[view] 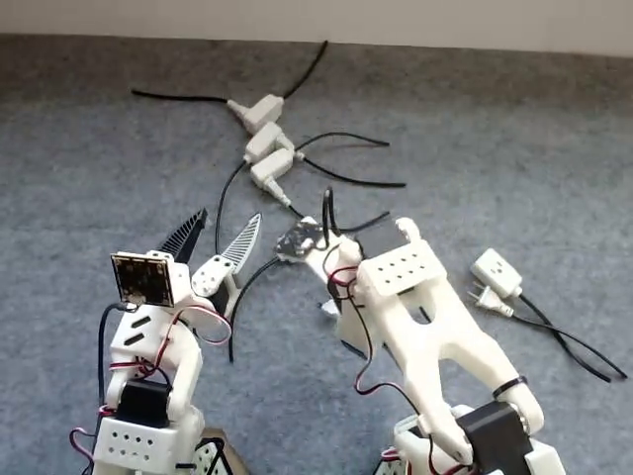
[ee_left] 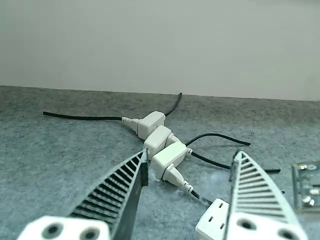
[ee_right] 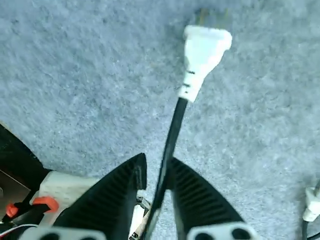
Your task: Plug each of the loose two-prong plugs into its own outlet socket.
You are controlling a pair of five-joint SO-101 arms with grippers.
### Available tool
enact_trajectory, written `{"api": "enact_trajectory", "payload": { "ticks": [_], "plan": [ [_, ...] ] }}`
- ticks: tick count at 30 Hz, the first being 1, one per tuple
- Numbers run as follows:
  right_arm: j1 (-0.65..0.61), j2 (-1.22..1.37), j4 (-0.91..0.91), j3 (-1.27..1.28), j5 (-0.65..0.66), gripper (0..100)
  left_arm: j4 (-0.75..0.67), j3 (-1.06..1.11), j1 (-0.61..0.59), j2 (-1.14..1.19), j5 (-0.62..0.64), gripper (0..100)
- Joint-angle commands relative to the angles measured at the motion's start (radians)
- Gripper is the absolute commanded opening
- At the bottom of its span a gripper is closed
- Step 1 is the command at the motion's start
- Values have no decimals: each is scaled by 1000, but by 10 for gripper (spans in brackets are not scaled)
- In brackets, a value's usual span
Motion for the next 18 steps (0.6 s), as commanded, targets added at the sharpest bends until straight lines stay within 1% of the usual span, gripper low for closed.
{"api": "enact_trajectory", "payload": {
  "ticks": [1,3,5,11,14,18],
  "plan": [
    [12,-16,-30,-1,2,216,3,2,-10,-8,2,274],
    [7,-16,-30,-21,57,244,3,2,-10,-8,2,274],
    [7,-16,-44,-42,78,244,3,2,-10,-8,2,274],
    [-2,-5,-196,-44,0,242,21,2,-8,-8,2,274],
    [-16,-5,-277,12,-54,242,23,2,-8,-8,2,274],
    [-33,-5,-407,105,-80,242,25,2,-8,-8,2,274]
  ]
}}
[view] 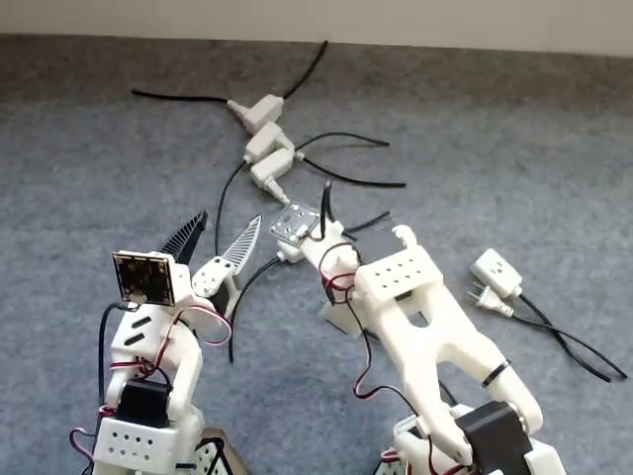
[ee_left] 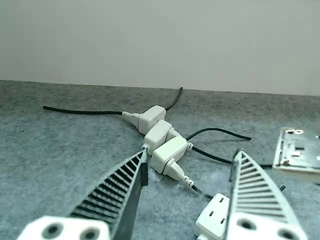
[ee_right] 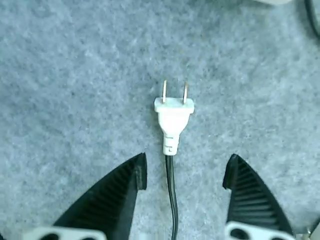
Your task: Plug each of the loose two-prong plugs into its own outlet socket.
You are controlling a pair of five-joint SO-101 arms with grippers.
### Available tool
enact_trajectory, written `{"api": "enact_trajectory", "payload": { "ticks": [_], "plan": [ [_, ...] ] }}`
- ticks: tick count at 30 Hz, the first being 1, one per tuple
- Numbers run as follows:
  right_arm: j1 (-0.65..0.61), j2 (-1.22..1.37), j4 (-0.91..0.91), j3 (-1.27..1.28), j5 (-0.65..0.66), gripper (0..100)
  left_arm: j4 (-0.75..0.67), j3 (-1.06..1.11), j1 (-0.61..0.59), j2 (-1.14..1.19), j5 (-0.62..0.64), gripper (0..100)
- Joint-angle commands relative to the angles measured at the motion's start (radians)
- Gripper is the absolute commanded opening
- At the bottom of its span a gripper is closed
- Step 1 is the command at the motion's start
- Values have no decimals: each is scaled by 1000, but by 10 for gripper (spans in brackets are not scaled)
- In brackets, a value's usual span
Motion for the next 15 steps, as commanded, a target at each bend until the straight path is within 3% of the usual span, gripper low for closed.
{"api": "enact_trajectory", "payload": {
  "ticks": [1,15],
  "plan": [
    [-12,-5,-113,54,-25,242,3,2,-8,-8,2,274],
    [-12,-5,-423,275,-15,242,3,2,-8,-8,2,274]
  ]
}}
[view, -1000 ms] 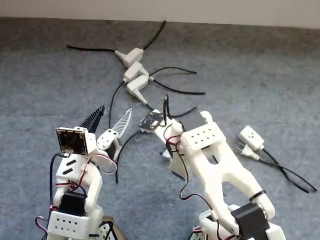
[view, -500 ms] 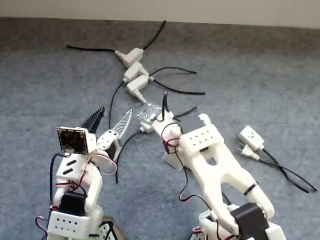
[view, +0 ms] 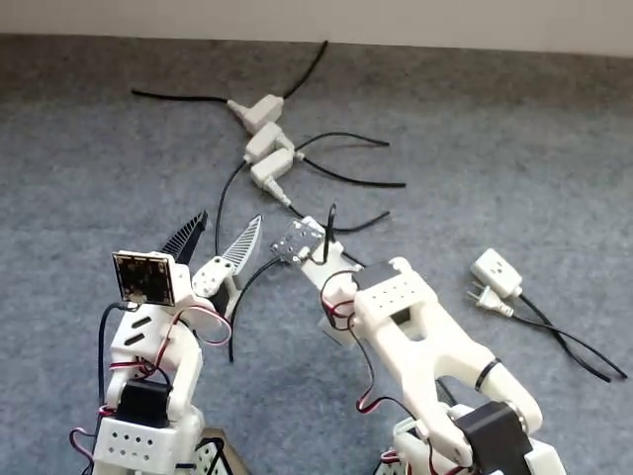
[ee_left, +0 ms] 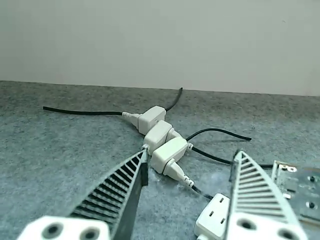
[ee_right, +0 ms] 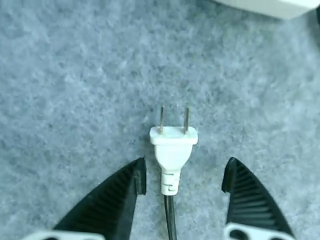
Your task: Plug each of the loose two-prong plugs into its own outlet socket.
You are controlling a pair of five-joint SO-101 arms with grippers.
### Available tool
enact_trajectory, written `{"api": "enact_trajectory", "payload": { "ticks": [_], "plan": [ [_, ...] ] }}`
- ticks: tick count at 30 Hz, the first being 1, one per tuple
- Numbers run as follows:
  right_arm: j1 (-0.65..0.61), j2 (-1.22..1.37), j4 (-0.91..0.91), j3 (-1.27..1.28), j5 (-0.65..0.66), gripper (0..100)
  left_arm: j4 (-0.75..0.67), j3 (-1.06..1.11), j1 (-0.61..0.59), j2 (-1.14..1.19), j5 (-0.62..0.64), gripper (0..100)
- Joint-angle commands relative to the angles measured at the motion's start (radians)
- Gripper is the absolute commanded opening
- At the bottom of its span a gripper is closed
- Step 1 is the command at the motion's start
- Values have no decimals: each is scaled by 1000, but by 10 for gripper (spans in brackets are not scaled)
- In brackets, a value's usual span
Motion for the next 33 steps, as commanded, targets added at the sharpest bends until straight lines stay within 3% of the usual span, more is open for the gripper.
{"api": "enact_trajectory", "payload": {
  "ticks": [1,8,14,20,33],
  "plan": [
    [-5,-5,-104,41,-5,242,3,2,-8,-8,2,274],
    [-5,-5,-228,125,-5,238,3,2,-8,-8,2,274],
    [-4,-7,-248,137,-9,57,5,2,-8,-8,2,274],
    [1,-16,-228,108,-6,12,5,2,-8,-8,2,274],
    [-8,-18,328,-460,-12,8,5,2,-4,-8,3,274]
  ]
}}
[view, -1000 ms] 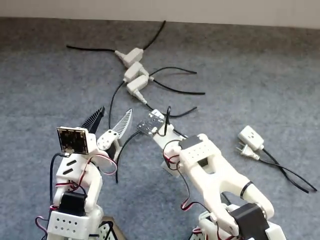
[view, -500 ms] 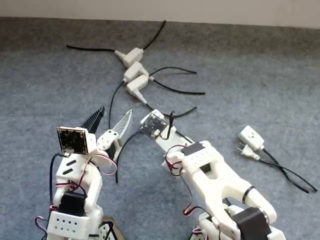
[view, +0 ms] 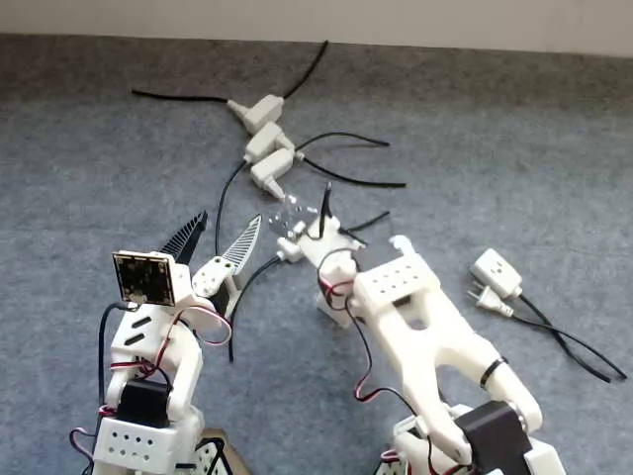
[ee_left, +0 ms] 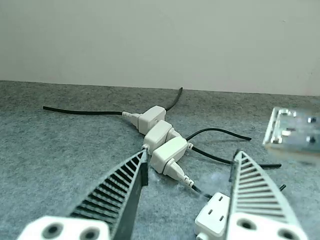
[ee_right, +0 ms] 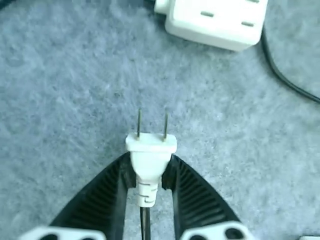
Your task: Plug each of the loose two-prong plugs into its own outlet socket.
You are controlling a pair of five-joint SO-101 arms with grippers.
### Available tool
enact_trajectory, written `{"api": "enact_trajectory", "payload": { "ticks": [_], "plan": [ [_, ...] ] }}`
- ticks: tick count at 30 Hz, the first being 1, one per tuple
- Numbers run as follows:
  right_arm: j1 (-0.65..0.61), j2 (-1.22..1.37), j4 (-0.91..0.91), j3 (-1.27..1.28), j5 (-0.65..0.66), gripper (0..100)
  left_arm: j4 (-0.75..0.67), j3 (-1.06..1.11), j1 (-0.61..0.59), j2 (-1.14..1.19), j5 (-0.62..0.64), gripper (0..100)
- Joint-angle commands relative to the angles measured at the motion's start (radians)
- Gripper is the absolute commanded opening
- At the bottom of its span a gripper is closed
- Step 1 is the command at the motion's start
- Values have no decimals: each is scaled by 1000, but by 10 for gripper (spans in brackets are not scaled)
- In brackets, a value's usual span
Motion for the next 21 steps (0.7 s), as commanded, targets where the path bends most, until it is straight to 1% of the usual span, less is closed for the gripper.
{"api": "enact_trajectory", "payload": {
  "ticks": [1,4,8,12,16,21],
  "plan": [
    [-25,-18,153,-228,-12,8,3,2,-2,-8,5,274],
    [-81,-18,259,-311,-17,8,3,2,24,-8,6,274],
    [-160,-18,351,-387,-109,8,-2,2,102,-10,2,274],
    [-226,-18,435,-486,-130,8,-3,2,150,-10,2,274],
    [-271,-18,516,-593,-130,8,0,2,156,-10,2,274],
    [-295,-18,622,-756,-132,8,2,2,156,-10,2,274]
  ]
}}
